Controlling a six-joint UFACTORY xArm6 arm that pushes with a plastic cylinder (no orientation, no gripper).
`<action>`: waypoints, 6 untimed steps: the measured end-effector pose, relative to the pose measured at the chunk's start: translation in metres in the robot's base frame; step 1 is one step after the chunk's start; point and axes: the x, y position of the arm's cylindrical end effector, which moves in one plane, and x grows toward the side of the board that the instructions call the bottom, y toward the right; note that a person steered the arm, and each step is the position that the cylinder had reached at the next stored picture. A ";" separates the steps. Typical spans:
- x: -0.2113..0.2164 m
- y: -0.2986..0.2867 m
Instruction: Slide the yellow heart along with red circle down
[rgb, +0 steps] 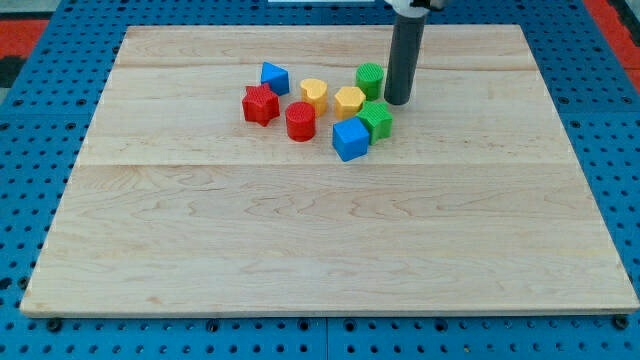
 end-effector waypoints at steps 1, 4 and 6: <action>0.007 -0.010; -0.067 -0.077; -0.015 -0.128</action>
